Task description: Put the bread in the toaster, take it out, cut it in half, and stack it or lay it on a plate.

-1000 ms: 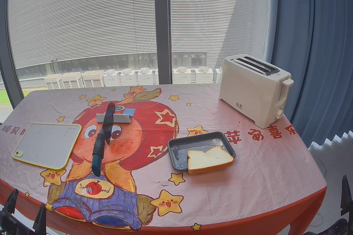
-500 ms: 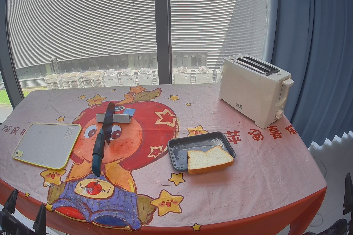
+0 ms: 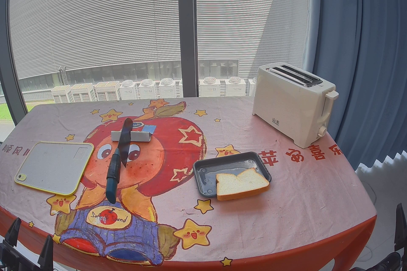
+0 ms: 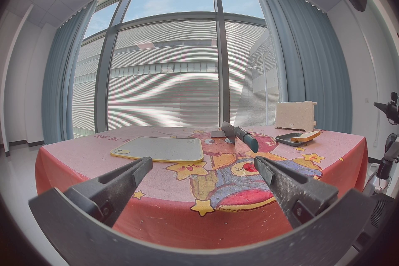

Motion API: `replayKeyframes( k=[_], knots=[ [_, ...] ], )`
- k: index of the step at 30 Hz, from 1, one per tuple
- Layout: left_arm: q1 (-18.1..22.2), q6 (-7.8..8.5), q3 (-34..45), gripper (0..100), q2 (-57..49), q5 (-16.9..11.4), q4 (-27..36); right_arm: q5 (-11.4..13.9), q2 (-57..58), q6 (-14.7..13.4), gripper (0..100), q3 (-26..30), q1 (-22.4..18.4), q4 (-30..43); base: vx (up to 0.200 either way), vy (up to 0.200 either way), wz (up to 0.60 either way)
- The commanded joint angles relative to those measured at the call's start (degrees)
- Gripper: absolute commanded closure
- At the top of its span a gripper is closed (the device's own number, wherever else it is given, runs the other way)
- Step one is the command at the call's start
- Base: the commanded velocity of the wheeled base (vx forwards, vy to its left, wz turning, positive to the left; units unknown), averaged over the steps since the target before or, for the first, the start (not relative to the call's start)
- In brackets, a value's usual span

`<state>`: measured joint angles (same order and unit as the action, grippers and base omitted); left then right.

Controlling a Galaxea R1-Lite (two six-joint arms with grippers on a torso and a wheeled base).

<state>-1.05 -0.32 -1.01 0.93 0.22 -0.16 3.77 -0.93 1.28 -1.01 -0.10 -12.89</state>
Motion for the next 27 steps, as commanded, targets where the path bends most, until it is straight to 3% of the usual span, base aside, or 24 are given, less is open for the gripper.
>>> replayKeyframes(
  k=[1,3,12,14,17,27],
  knots=[
    [0.0,-0.03,1.0,0,-0.9,0.0,0.0,1.8,0.9,-0.7,0,0.9,0.0,0.1,0.0,0.0,0.0],
    [0.0,-0.03,1.0,0,-0.9,0.0,0.0,4.1,0.9,-1.8,0,0.8,0.0,0.0,0.0,0.0,0.0],
    [0.0,-0.03,1.0,0,-0.9,0.0,0.0,6.5,0.9,-5.1,0,0.3,0.1,0.9,0.0,0.0,0.0],
    [0.0,-0.03,1.0,0,-0.9,0.0,0.0,7.8,0.9,-7.6,0,0.0,0.1,1.3,0.0,0.0,0.0],
    [0.0,-0.03,1.0,0,-0.9,0.0,0.0,8.7,0.8,-8.9,0,-0.3,0.0,1.4,0.0,0.0,0.0],
    [0.0,-0.03,1.0,0,-0.9,0.0,0.0,9.0,-3.3,-9.2,0,-1.5,0.2,1.3,0.0,0.0,0.0]
  ],
)
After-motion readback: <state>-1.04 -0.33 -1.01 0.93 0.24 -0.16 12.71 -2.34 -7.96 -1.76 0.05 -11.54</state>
